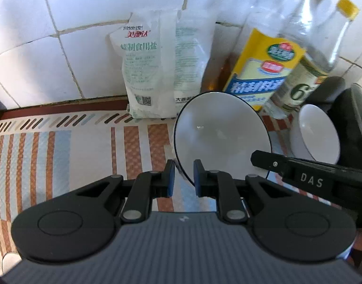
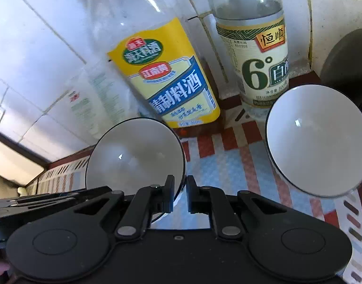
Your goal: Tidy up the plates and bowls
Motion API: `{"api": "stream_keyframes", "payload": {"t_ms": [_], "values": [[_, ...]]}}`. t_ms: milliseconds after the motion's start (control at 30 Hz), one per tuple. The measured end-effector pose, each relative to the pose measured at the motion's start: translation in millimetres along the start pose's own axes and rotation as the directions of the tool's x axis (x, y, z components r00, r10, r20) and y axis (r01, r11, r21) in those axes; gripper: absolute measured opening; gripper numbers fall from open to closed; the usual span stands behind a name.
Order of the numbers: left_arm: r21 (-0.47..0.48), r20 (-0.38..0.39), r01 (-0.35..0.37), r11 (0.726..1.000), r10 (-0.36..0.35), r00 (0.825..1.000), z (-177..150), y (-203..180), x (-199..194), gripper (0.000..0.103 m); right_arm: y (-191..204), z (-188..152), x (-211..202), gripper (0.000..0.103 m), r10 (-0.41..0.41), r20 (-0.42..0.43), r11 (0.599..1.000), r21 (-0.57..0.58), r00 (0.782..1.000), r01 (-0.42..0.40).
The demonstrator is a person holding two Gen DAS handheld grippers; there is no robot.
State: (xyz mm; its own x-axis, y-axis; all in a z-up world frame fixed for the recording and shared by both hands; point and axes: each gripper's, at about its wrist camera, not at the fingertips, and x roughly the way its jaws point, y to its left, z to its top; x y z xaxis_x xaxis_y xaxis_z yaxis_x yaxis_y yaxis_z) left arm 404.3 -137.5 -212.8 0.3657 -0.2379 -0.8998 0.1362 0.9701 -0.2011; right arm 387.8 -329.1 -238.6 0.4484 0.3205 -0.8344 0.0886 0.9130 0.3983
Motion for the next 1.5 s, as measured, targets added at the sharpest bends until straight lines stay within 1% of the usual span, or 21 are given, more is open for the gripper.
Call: {"api": "stream_keyframes", "payload": {"t_ms": [67,133,167,233,333,500,633,700,800,967,1033,1133,1267,1500], "values": [[0.008,-0.014,-0.008,1.0,0.008,1.0,-4,-1,-10,0.015,5,-3,-9,0.014,0.0,-0.004,1.0,-0.01,1.0,0.0],[0.025,-0.061,-0.052,0.998,0.053,0.997,-9,-5,-19,0.015,11,-8,-18,0.014,0.015,-0.008,1.0,-0.02,1.0,-0.016],[0.028,-0.054,-0.056,0.998,0.058,0.997,-13,-6,-27,0.015,15,-12,-25,0.014,0.029,-0.004,0.999,-0.028,1.0,-0.029],[0.051,-0.037,-0.057,0.997,0.059,0.998,-20,-7,-44,0.015,24,-18,-34,0.014,0.017,-0.006,0.999,-0.051,1.0,-0.018],[0.056,-0.025,-0.064,0.996,0.065,0.998,-30,-5,-69,0.015,34,-30,-49,0.014,0.044,-0.007,0.998,-0.045,0.999,-0.044],[0.085,0.012,-0.087,0.993,0.086,0.996,-49,0,-107,0.015,55,-54,-72,0.015,0.061,-0.014,0.996,-0.063,0.998,-0.061],[0.093,0.051,-0.082,0.992,0.077,0.996,-66,10,-138,0.015,72,-76,-89,0.016,0.086,0.007,0.995,-0.042,0.996,-0.085],[0.114,0.062,-0.086,0.99,0.08,0.995,-75,15,-152,0.015,83,-87,-97,0.016,0.09,0.027,0.995,-0.056,0.996,-0.088],[0.115,0.081,-0.105,0.988,0.096,0.992,-88,26,-169,0.015,100,-98,-106,0.016,0.098,0.034,0.991,-0.098,0.995,-0.094],[0.123,0.093,-0.12,0.985,0.109,0.99,-112,47,-191,0.015,126,-118,-117,0.016,0.112,0.045,0.985,-0.134,0.993,-0.105],[0.108,0.088,-0.111,0.988,0.101,0.991,-121,57,-200,0.015,136,-125,-120,0.016,0.111,0.038,0.984,-0.144,0.993,-0.104],[0.089,0.108,-0.089,0.992,0.079,0.991,-135,74,-215,0.015,154,-137,-128,0.016,0.093,0.015,0.981,-0.171,0.996,-0.089],[0.039,0.111,-0.06,0.997,0.055,0.992,-151,98,-223,0.015,175,-150,-132,0.016,0.073,-0.001,0.974,-0.215,0.997,-0.072],[-0.029,0.103,-0.069,0.997,0.072,0.992,-172,133,-226,0.015,203,-169,-119,0.016,0.067,-0.036,0.963,-0.26,0.997,-0.074]]}}
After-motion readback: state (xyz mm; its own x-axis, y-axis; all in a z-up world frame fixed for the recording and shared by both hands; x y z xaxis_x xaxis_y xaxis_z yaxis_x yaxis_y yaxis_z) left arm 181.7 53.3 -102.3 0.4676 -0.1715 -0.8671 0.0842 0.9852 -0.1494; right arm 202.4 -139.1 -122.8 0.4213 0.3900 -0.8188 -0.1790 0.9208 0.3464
